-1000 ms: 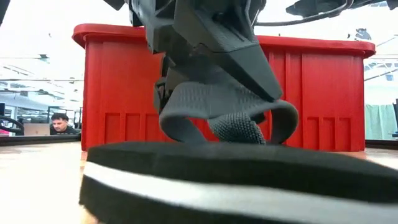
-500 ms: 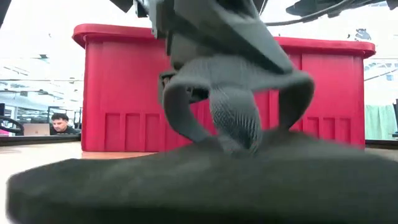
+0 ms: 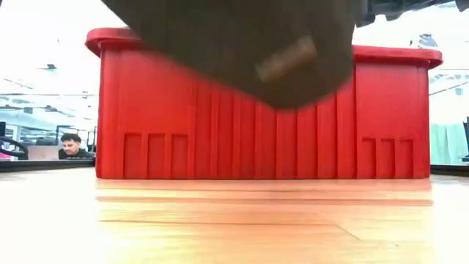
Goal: Pick and place slides into bin
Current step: Put the black slipper into the red organizer bin
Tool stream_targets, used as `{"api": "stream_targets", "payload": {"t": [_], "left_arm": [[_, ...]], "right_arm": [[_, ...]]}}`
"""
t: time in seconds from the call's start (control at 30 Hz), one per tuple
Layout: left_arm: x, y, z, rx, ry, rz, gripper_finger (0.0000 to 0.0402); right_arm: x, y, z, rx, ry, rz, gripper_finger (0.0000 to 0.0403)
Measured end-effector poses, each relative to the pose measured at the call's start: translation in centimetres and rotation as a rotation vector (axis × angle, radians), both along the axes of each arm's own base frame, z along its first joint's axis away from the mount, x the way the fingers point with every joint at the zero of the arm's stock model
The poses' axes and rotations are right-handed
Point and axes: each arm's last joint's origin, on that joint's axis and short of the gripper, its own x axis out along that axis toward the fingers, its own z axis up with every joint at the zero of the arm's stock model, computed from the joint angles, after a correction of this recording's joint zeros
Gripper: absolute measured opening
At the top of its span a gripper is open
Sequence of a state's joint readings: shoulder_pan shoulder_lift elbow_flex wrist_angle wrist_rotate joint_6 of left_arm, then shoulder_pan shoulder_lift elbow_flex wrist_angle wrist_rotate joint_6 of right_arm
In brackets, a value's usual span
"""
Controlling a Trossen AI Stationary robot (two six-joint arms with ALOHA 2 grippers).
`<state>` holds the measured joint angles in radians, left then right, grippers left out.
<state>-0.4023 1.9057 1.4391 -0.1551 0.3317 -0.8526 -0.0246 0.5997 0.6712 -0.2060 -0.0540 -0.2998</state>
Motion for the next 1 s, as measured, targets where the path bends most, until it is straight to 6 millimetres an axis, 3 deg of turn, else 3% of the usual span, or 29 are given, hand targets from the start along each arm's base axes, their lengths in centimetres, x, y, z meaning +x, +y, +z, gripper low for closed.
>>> {"api": "stream_targets", "payload": {"t": [0.27,0.57,0.77,1.0], "left_arm": [[-3.3,1.2,6.8,-0.054,-0.086,0.076,0.0001],[-8.1,4.7,13.8,0.061,-0.301,0.306,0.0001],[-10.4,7.9,15.9,0.305,-0.389,0.501,0.0001],[-11.5,12.8,15.8,0.558,-0.293,0.64,0.0001]], "right_arm": [[0.0,0.0,0.1,0.004,-0.006,-0.001,0.0134],[0.0,0.0,0.0,0.004,-0.006,-0.001,0.0134],[0.0,0.0,0.0,0.003,-0.006,0.0,0.0134],[0.0,0.0,0.0,0.001,-0.006,0.0,0.0134]]}}
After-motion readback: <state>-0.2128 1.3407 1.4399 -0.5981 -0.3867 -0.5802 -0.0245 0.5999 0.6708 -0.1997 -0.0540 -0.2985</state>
